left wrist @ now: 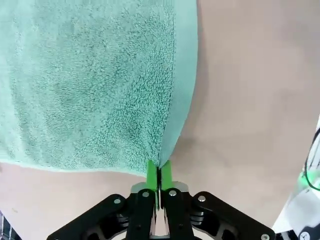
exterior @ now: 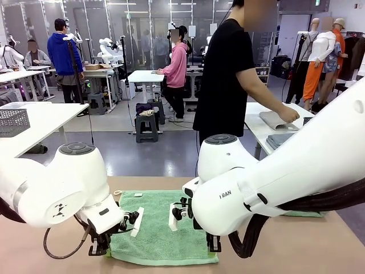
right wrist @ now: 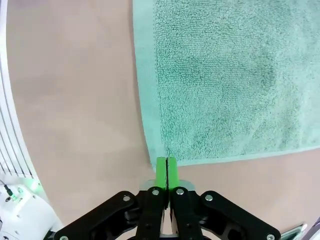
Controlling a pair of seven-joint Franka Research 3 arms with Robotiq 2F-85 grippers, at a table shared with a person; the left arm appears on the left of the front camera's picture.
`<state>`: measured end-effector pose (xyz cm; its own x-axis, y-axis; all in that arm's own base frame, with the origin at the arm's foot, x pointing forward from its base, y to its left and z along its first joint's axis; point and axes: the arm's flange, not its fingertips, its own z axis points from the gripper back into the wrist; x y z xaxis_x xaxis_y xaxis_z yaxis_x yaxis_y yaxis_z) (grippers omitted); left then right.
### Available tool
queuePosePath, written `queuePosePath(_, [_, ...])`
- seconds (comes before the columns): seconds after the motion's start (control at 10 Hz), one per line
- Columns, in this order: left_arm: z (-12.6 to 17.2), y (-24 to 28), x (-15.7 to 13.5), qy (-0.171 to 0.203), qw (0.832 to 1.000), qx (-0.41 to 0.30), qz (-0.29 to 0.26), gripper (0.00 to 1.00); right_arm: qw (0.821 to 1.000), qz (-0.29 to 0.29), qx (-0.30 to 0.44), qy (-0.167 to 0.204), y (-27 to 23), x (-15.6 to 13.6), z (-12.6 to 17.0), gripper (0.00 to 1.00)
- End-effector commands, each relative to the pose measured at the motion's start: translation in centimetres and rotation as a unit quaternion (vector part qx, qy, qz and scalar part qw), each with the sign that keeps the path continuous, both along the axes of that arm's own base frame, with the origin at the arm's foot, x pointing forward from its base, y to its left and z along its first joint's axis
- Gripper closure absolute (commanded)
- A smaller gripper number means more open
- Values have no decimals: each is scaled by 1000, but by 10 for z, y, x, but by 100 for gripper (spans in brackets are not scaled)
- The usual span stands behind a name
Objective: Fold the towels and place them in the basket.
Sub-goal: When a person lays out a Towel with hook on the table, fold it in half twice.
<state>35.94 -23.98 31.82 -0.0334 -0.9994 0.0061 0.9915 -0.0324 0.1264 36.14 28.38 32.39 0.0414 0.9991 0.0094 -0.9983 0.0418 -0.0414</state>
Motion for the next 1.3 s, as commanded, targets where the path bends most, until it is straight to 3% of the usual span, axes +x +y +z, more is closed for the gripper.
queuePosePath(0.0, [15, 6, -7, -8, 1000, -11, 4, 100, 1000, -14, -17, -4, -3, -4, 3, 100])
queuePosePath(0.1, [16, 7, -7, -3, 1000, -10, 7, 100, 1000, -14, -16, 6, -3, -6, -1, 100])
queuePosePath(0.3, [12, 6, -3, 9, 1000, -3, 9, 100, 1000, -16, -13, 21, -5, -5, -8, 80])
queuePosePath(0.5, [14, 4, -1, -12, 1000, -6, 6, 100, 1000, -16, -8, 19, -6, -3, -18, 60])
queuePosePath(1.1, [14, 4, -1, -12, 1000, -6, 6, 100, 1000, -12, -10, 22, -2, 5, -33, 60])
queuePosePath(1.2, [14, 4, -1, -12, 1000, -6, 6, 100, 1000, -10, -9, 21, -1, 6, -34, 66])
